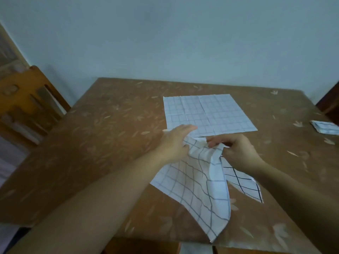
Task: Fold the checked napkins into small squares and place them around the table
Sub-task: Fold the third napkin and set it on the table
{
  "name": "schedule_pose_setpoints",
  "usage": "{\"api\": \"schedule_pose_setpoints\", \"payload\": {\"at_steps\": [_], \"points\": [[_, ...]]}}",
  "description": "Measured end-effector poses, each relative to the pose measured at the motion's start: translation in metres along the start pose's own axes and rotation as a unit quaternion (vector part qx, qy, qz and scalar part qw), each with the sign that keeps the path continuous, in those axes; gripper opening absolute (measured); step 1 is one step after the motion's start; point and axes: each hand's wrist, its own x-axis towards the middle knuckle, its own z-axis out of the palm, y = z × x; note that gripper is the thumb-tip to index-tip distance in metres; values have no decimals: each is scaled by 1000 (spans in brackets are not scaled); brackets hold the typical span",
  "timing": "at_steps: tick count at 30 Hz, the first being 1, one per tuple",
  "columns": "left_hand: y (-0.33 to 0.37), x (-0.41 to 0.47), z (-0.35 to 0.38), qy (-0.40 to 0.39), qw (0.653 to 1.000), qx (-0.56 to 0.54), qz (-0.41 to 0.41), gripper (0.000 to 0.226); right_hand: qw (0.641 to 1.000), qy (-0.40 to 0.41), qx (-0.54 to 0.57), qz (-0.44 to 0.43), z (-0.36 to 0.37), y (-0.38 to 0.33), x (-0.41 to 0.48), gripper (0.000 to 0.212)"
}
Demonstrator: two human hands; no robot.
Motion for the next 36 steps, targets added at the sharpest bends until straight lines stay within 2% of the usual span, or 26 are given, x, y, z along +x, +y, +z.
{"api": "schedule_pose_setpoints", "payload": {"at_steps": [2, 3, 5, 6, 9, 12, 14, 16, 18, 19, 22, 30, 36], "points": [[12, 15, -14, -53, 996, 66, 12, 56, 999, -27, 12, -22, -20, -14, -3, 40], [17, 20, -19, -69, 995, 75, 14, 45, 999, -34, 18, -31, -29, -20, -5, 40], [22, 27, -25, -78, 996, 48, 20, 20, 999, -36, 21, -34, -42, -26, -9, 42], [23, 28, -27, -84, 996, 21, 24, 15, 999, -32, 16, -32, -48, -26, -10, 43], [24, 28, -34, -97, 995, -3, 26, 14, 995, -45, -89, -2, -66, -18, -13, 47], [30, 25, -48, -94, 995, 37, 26, 14, 962, -159, -214, 57, -85, -17, -17, 39], [38, 21, -58, -94, 993, 59, 36, 15, 958, -186, -199, 88, -90, -22, -17, 29], [47, 18, -66, -94, 990, 85, 57, 16, 966, -172, -167, 100, -84, -35, -17, 21], [56, 14, -74, -90, 986, 117, 76, 18, 963, -139, -221, 68, -72, -51, -11, 37], [61, 12, -79, -84, 984, 131, 82, 19, 950, -129, -281, 39, -64, -59, -8, 40], [65, 0, -98, -56, 979, 165, 101, 23, 908, -92, -406, -43, -50, -82, -2, 10], [54, -51, -143, 46, 954, 275, 115, 38, 898, -107, -420, -83, -60, -123, -16, 24], [49, -87, -168, 25, 938, 326, 113, 42, 887, -117, -441, -63, -67, -141, -38, 23]]}}
